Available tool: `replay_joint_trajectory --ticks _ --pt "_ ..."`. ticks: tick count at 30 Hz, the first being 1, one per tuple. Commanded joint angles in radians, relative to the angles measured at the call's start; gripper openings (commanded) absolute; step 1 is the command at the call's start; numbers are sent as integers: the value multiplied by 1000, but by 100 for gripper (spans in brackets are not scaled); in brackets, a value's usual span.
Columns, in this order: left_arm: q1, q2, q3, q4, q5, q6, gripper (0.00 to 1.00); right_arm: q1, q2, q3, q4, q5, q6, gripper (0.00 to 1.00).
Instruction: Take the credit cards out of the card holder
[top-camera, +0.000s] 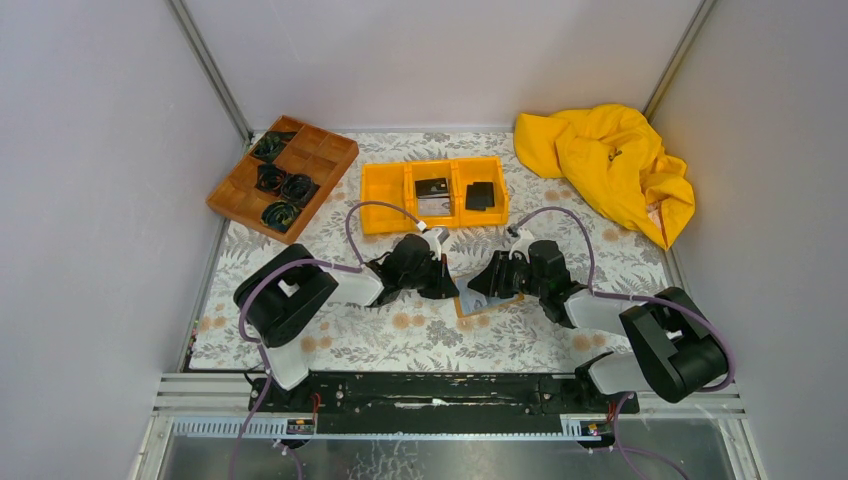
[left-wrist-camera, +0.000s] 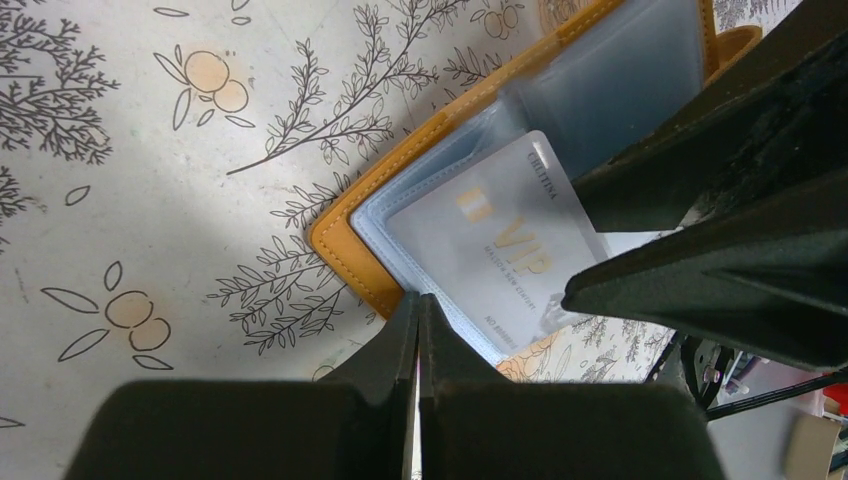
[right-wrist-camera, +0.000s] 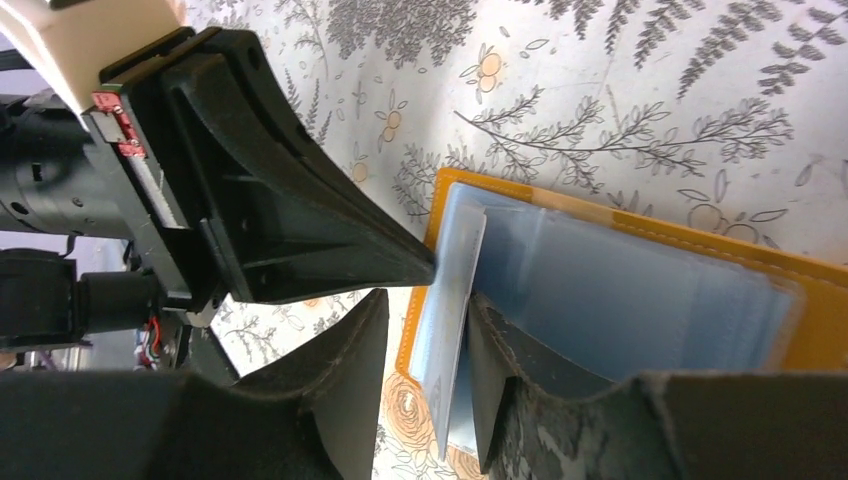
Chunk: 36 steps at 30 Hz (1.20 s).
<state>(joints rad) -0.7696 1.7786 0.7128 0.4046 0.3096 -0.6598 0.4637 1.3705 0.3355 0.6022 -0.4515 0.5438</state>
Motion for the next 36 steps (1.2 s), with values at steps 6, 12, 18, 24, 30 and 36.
replay_joint_trajectory --ticks 6,12,18,24,30,36 --pt "-4 37 11 -49 -25 13 0 10 43 11 70 -126 17 36" --pt "-4 36 13 -54 -25 14 0 9 69 22 67 -142 17 35" --pt "-4 41 19 -68 -39 11 0 3 22 24 3 -95 -7 38" --pt "2 50 20 -74 -54 0 0 -33 -10 12 -9 -89 -3 39" --pt "13 55 15 -64 -40 -4 0 -58 -35 0 -26 -60 -2 38" --pt "27 56 9 -56 -29 -11 0 -75 -65 -7 -51 -29 -7 38"
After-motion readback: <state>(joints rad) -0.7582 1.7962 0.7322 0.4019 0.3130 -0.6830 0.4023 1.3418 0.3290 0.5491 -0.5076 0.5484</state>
